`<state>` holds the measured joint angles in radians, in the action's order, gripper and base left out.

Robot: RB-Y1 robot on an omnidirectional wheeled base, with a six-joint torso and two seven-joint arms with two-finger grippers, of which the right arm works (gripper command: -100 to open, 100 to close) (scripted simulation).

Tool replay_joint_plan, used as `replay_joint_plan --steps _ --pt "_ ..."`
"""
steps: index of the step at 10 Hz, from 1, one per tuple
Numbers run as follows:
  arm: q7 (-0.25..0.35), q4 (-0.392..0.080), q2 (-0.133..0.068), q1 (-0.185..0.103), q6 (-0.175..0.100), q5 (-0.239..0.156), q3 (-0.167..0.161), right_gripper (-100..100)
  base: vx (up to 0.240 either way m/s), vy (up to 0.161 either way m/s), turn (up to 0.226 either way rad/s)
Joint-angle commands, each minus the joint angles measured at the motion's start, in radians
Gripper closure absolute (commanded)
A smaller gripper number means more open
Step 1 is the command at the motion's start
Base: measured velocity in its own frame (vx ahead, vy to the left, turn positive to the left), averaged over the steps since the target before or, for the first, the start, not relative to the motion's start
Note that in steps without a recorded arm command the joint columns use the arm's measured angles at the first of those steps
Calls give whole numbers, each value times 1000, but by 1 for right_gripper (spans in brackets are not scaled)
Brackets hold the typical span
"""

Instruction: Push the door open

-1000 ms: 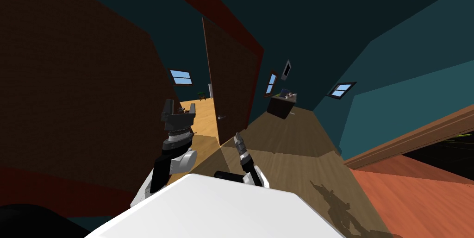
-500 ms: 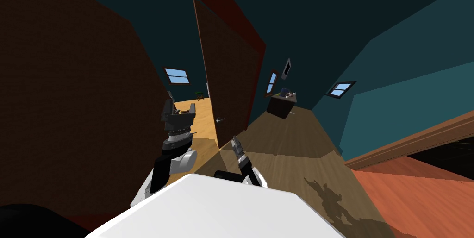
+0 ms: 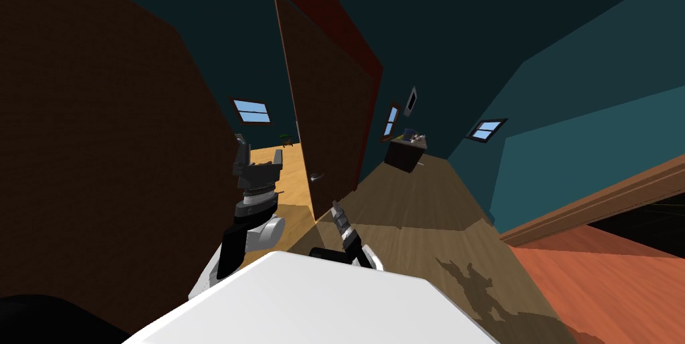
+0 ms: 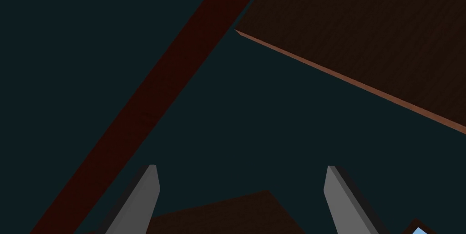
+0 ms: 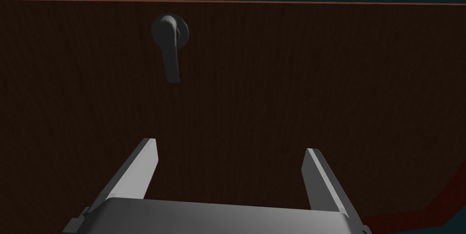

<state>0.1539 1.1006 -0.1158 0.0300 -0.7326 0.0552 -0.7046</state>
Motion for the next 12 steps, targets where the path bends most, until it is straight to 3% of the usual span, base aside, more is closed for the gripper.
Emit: replay_joint_plan --steps 1,6,12 --pt "2 -40 2 -17 -7 0 -17 -100 160 81 -39" --pt "3 -146 3 -56 -18 1 -80 -100 139 51 -39" --pt "5 -237 5 -90 -27 3 -134 -100 152 45 -32"
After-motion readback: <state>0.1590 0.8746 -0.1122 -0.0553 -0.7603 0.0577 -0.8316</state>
